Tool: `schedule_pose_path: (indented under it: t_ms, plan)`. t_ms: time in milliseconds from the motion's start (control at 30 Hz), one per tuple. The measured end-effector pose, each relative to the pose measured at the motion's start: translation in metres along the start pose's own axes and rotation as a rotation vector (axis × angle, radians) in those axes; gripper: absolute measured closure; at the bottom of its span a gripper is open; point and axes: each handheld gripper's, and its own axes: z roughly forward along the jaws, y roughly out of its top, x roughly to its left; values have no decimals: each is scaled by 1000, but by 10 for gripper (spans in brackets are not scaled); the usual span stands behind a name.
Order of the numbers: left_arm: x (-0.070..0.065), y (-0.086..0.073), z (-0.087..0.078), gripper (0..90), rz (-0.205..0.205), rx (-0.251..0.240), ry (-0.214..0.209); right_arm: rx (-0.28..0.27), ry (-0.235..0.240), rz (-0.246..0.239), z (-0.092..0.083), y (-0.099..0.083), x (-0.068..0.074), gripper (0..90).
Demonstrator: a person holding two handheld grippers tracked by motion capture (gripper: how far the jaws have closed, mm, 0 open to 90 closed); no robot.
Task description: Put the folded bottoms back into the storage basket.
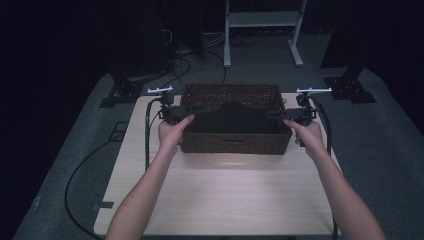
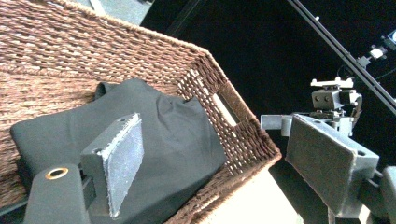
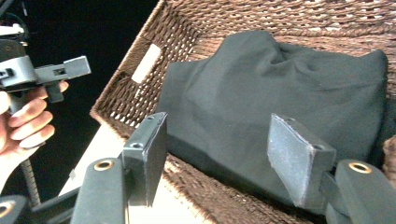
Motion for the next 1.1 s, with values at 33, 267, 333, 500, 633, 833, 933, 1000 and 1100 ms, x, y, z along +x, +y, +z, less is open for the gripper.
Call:
schedule_pose_path:
  t_ms: [33,267,333,500,633,833,933,1000,1100]
  plan:
    - [0,-2,-1,167,-4,-1,-13,2,7,-8,-2,-1,2,373]
    - [1,-10,-3,121,4,22,6,11,13,-31,-4,-7,4,358]
    - [-1,-11,-4,121,4,9,-6,11,13,-36,-4,-9,4,353]
    - [-5,-14,-8,109,25,13,-9,12,11,-43,-8,-12,5,332]
    - [-6,-18,-11,103,26,11,-8,7,10,-51,-11,-14,6,315]
    - [-9,-22,-12,84,37,28,-7,16,2,-65,-14,-19,9,275]
    - [-11,-25,-13,84,39,21,-20,16,3,-71,-16,-22,10,269]
    - [-12,-26,-13,84,38,22,-18,15,2,-74,-17,-22,10,268]
    - [-12,-31,-13,84,41,28,-26,17,6,-78,-20,-26,10,262]
